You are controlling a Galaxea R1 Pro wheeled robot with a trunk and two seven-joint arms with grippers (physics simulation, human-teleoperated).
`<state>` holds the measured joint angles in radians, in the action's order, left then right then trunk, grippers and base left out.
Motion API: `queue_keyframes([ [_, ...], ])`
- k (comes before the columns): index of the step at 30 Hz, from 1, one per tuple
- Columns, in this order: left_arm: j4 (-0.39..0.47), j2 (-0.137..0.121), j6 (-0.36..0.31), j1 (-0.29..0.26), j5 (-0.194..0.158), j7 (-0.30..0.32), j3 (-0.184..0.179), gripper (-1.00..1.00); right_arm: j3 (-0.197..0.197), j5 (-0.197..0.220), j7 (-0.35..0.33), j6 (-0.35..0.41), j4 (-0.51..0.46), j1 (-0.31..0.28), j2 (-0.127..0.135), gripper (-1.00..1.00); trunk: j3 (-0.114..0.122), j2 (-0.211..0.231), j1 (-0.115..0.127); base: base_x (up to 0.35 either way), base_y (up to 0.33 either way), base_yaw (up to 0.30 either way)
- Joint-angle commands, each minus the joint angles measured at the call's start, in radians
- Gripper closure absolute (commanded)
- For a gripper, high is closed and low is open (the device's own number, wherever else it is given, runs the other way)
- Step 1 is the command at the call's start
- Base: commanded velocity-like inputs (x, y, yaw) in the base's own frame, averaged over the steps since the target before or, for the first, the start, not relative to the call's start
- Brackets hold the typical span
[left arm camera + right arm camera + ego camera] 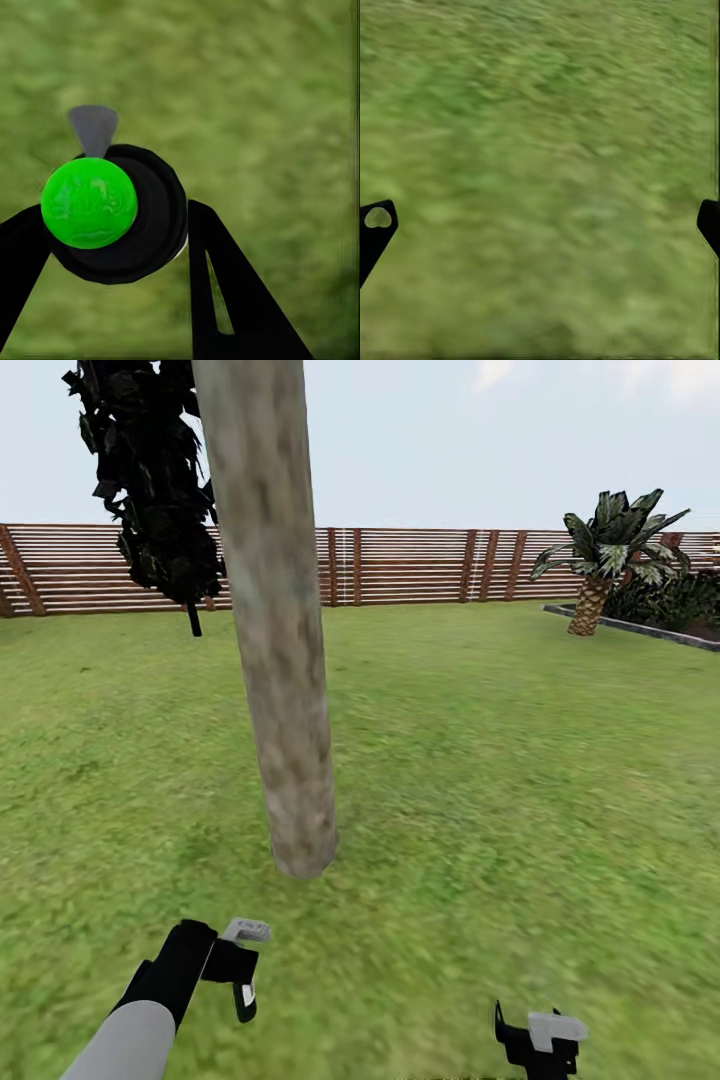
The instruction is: In the garden, pick up the pesticide atomizer on the floor and spray pesticide onto both trees until each tree trunk is fully covered.
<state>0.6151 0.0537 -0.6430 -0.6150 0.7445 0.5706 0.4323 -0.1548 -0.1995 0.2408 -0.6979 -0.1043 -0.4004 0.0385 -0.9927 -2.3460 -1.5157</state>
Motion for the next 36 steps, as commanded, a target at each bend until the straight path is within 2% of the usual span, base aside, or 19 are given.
queue_keyframes([
  [1,0.0,0.001,-0.009,0.0,-0.001,0.0,0.0,1.0,0.0,0.0,0.0,0.0,0.0,0.0,0.0,-1.0,0.0,0.0,0.0,0.0,0.0,-0.3],
  [9,-0.001,0.003,-0.026,-0.001,-0.003,-0.004,0.001,1.0,0.0,0.0,-0.001,0.0,0.001,0.0,0.0,-1.0,0.0,0.0,0.0,0.01,0.0,-0.3],
  [13,-0.001,0.004,-0.028,-0.005,-0.001,-0.006,0.003,1.0,0.0,0.0,-0.001,0.0,0.001,0.0,0.0,-1.0,0.0,0.0,0.0,0.246,0.0,-0.257],
  [24,0.015,0.005,-0.049,-0.011,0.011,-0.006,0.002,1.0,0.0,0.0,0.0,0.0,0.0,0.0,-0.002,-1.0,-0.008,0.0,0.0,0.013,0.0,-0.011],
  [36,0.017,-0.001,-0.049,-0.036,0.01,-0.007,0.005,1.0,0.0,-0.001,0.0,0.0,0.0,0.0,-0.002,-1.0,-0.064,-0.084,-0.046,0.0,0.0,0.0],
])
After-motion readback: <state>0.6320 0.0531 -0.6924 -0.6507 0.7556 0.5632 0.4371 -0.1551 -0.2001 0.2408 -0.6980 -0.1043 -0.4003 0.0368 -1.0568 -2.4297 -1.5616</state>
